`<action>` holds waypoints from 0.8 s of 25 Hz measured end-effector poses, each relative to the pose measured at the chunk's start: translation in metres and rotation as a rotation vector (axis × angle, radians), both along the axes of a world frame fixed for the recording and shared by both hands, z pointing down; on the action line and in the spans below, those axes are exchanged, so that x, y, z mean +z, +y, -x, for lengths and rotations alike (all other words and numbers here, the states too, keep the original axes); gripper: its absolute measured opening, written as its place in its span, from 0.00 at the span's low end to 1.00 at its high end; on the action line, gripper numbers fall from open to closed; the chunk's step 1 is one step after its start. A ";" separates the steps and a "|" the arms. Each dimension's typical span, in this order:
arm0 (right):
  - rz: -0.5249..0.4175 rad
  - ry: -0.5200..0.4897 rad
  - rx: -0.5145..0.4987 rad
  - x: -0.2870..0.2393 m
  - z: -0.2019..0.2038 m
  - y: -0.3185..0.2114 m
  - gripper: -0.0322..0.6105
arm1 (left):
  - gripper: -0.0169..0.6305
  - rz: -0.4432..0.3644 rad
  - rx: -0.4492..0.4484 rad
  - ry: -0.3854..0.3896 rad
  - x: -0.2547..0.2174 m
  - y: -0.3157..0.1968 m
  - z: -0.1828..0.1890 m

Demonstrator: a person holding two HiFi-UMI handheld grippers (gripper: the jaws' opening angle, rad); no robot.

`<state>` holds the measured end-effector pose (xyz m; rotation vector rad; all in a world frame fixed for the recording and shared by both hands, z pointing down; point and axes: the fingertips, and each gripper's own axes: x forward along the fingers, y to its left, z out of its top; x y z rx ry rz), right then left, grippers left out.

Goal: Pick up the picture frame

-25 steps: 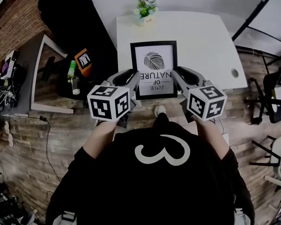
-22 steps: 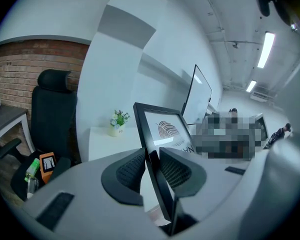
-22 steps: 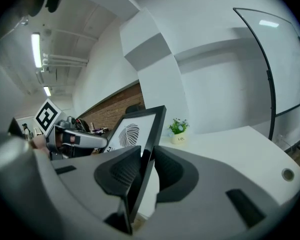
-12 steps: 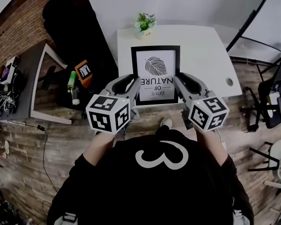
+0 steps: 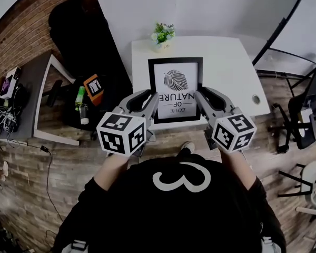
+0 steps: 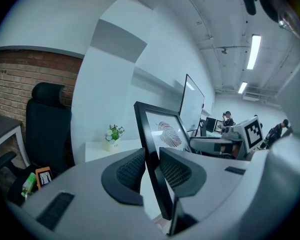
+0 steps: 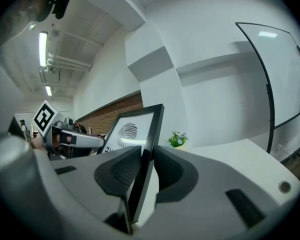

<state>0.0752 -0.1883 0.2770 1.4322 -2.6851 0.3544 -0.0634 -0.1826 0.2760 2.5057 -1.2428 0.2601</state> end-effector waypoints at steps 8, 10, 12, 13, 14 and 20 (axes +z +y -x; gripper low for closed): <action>0.014 -0.013 0.005 0.008 -0.002 -0.003 0.20 | 0.18 0.015 0.001 -0.011 0.007 -0.006 -0.002; 0.017 -0.016 0.009 0.010 -0.004 -0.004 0.20 | 0.18 0.018 0.004 -0.013 0.008 -0.007 -0.003; 0.017 -0.017 0.013 0.010 -0.005 -0.006 0.20 | 0.18 0.020 0.006 -0.015 0.009 -0.008 -0.004; 0.016 -0.018 0.014 0.010 -0.005 -0.006 0.20 | 0.18 0.021 0.006 -0.015 0.010 -0.009 -0.005; 0.015 -0.019 0.014 0.010 -0.005 -0.006 0.20 | 0.18 0.021 0.006 -0.015 0.010 -0.009 -0.004; 0.017 -0.025 0.015 0.013 0.001 -0.005 0.20 | 0.18 0.022 0.003 -0.011 0.012 -0.009 0.001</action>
